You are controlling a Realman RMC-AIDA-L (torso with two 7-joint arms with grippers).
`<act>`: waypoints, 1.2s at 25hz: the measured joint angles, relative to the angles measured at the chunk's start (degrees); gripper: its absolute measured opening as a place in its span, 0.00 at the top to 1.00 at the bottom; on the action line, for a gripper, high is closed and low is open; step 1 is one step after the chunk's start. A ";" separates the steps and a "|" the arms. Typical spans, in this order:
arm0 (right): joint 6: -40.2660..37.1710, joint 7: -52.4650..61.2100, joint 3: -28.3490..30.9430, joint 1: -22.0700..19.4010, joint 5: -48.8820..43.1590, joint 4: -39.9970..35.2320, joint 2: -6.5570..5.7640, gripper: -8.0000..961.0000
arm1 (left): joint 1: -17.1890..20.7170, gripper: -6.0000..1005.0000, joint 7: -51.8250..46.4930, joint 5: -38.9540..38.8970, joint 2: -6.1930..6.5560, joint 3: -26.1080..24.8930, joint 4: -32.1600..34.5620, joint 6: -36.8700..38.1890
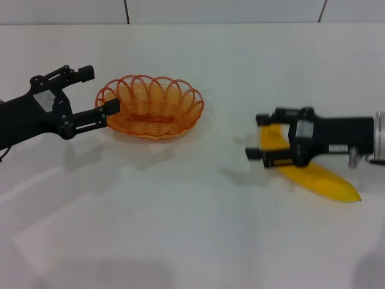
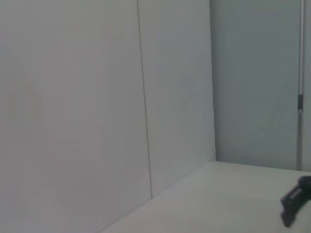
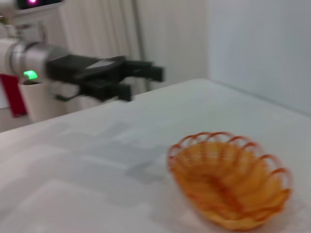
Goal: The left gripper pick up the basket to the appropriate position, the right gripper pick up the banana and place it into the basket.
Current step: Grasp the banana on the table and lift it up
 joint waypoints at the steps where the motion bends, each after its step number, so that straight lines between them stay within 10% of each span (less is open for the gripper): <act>1: 0.93 0.66 -0.14 0.06 0.18 -0.94 0.09 0.10 | -0.03 0.15 0.15 0.14 -0.04 0.01 -0.05 -0.02; 7: 3.50 5.34 -2.90 -0.13 1.82 -6.73 0.55 0.10 | -0.81 0.15 0.34 1.12 -0.14 -0.09 -0.60 -0.23; 16: 17.64 20.44 -24.64 -9.48 6.83 -26.55 0.51 0.10 | -0.31 0.15 0.43 0.64 -0.10 -2.19 -0.71 -0.71; 30: 19.60 42.74 -35.95 -12.64 -10.14 -40.89 0.31 0.11 | 0.40 0.15 0.49 0.59 0.07 -3.80 -0.82 -0.70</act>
